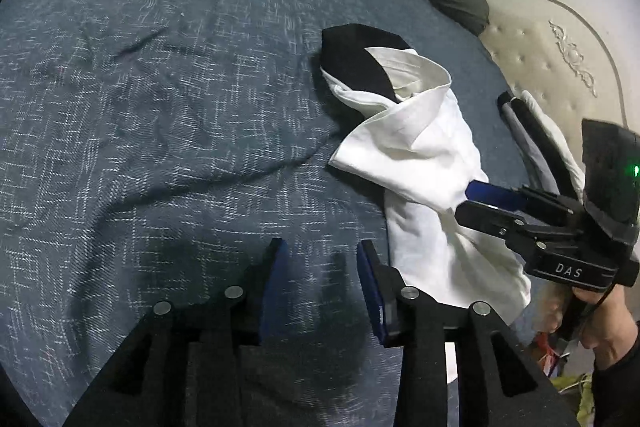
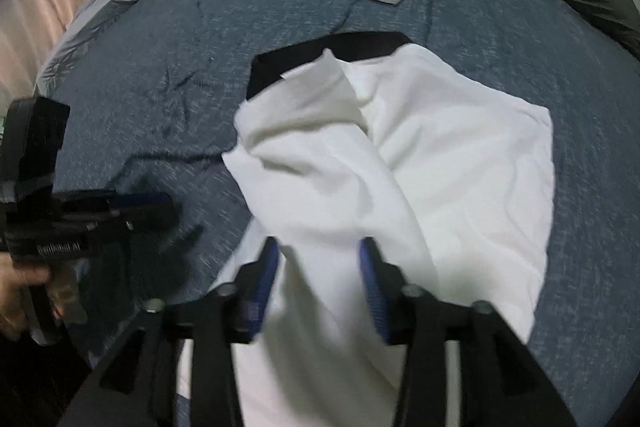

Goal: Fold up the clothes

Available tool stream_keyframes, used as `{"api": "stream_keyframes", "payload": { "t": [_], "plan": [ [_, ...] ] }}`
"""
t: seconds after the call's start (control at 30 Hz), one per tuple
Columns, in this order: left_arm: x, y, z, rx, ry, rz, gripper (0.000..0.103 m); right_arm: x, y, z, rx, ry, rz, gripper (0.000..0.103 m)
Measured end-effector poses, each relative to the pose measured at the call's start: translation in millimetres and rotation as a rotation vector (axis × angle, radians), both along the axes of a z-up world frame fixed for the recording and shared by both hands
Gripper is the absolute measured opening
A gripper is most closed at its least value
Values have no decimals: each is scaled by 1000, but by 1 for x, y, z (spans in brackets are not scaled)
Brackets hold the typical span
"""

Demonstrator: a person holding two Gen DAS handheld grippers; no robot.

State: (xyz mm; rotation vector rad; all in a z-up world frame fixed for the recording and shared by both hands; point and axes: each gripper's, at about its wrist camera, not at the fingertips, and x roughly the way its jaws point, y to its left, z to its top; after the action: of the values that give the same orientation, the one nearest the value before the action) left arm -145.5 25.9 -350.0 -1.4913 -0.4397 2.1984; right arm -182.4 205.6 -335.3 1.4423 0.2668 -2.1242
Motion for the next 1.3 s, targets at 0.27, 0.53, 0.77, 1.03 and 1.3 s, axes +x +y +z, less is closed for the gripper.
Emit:
{"api": "stream_keyframes", "payload": {
  "t": [0.27,0.53,0.77,1.03,1.3],
  "plan": [
    [-4,4,-4,16,0,-15,40,-8,-10,-12,60,12,-15,49],
    [-7,5,-3,17,10,-16,40,-15,0,-10,64,48,-67,10],
    [1,0,0,8,20,-24,40,-28,29,14,-97,61,-174,10],
    [0,6,-3,-12,19,-32,40,-66,93,9,-286,-36,-383,10],
    [-3,16,-2,-26,26,-63,40,-99,135,-12,-398,-96,-517,8]
  ]
}}
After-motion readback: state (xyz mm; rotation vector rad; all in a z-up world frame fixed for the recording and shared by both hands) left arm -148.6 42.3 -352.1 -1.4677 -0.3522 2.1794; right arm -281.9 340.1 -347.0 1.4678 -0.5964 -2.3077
